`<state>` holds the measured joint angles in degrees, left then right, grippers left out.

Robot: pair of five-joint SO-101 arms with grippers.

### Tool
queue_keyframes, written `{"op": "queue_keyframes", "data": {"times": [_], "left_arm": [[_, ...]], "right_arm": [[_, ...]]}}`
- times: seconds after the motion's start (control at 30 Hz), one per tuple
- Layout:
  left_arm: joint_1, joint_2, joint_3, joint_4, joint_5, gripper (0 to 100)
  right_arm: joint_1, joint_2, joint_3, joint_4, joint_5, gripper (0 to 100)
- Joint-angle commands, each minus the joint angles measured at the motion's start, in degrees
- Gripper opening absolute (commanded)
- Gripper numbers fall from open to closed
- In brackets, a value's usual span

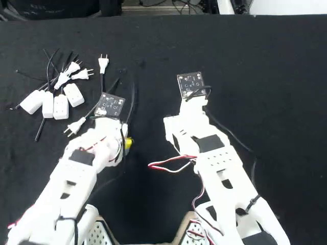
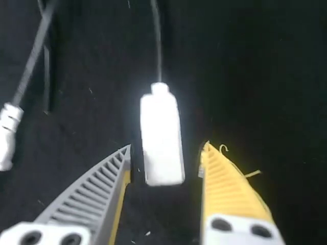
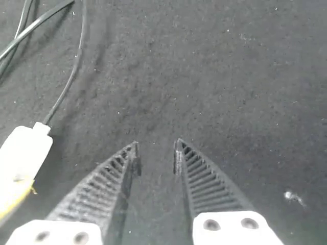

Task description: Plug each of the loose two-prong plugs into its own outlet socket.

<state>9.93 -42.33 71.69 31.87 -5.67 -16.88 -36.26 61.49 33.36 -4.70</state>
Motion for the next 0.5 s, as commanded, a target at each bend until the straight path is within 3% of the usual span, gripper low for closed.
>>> {"op": "queue_keyframes", "data": {"times": [0.0,0.13,0.23,0.47], "left_arm": [[-3.38,7.82,-9.19,2.20,0.44,22],[-11.91,11.43,-17.27,9.85,0.62,22],[-16.66,12.84,-19.74,11.16,0.70,22],[-18.77,13.27,-19.74,10.29,0.62,22]], "right_arm": [[1.05,0.40,-0.92,-1.32,-0.44,10.6],[1.05,0.40,-1.01,-1.32,-0.35,10.6],[1.05,0.40,-1.01,-1.32,-0.35,10.6],[0.97,0.40,-1.01,-1.32,-0.35,10.6]]}}
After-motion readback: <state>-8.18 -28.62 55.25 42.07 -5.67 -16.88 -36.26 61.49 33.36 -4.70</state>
